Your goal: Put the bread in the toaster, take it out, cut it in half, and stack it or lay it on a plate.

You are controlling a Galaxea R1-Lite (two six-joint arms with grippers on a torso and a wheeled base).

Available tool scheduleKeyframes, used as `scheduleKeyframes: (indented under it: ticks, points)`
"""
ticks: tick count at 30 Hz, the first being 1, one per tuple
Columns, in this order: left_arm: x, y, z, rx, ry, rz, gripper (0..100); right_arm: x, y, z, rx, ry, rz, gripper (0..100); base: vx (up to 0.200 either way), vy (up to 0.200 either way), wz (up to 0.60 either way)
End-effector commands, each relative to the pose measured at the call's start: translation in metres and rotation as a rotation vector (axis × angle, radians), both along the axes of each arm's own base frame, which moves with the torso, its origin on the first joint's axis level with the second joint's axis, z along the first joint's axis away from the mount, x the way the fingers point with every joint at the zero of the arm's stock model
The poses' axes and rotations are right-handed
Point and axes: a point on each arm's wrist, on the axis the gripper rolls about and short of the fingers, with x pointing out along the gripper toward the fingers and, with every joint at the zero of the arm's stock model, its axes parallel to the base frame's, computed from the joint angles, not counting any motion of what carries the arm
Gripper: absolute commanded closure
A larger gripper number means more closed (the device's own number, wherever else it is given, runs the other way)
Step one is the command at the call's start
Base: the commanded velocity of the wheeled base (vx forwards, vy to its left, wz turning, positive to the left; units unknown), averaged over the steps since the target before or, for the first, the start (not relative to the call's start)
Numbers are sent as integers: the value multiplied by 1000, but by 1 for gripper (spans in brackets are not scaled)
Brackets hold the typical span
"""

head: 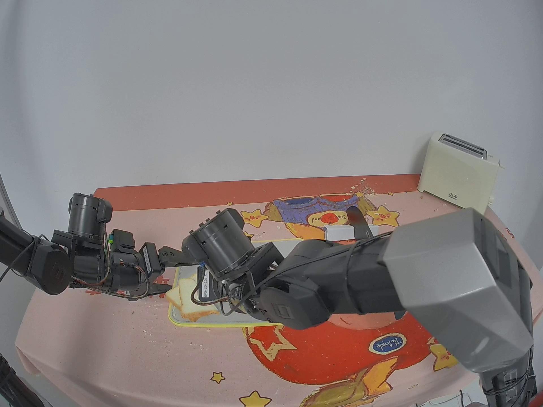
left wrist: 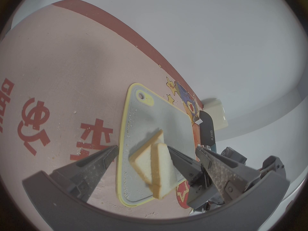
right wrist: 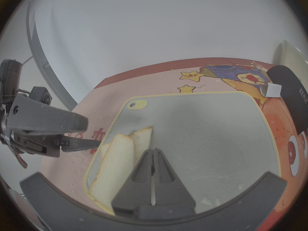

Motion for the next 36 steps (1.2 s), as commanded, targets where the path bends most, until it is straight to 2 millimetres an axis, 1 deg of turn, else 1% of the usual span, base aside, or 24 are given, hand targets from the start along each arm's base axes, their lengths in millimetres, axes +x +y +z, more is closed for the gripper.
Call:
scheduleKeyframes:
  ticks: [1,5,6,7,8,11,22,26,31,34,36]
  points:
    - [0,0,-1,1,5,1,0,-9,-17,25,16,-10,-5,100,0,0,0]
    - [0,0,-1,2,6,1,0,-25,-26,19,-27,19,13,100,0,0,0]
    - [0,0,-2,2,9,1,0,-31,-26,18,-35,26,25,100,0,0,0]
    - [0,0,-2,2,9,1,0,-32,-26,18,-35,26,27,100,0,0,0]
    - [0,0,-2,2,9,1,0,-39,-26,12,-51,40,36,100,0,0,0]
    - [0,0,-3,2,11,1,0,-42,-22,8,-51,46,42,100,0,0,0]
    - [0,0,-2,2,9,1,0,-38,-7,-6,-45,52,52,100,0,0,0]
    - [0,0,-2,3,8,0,0,-41,-1,-11,-48,54,63,100,0,0,0]
    - [0,-2,-3,3,10,-8,0,-36,7,-9,-23,39,63,100,0,0,0]
    - [-1,-3,-3,3,10,-11,0,-32,13,-5,3,23,63,100,0,0,0]
    - [-1,-3,-3,4,10,-10,0,-31,14,-3,8,20,62,100,0,0,0]
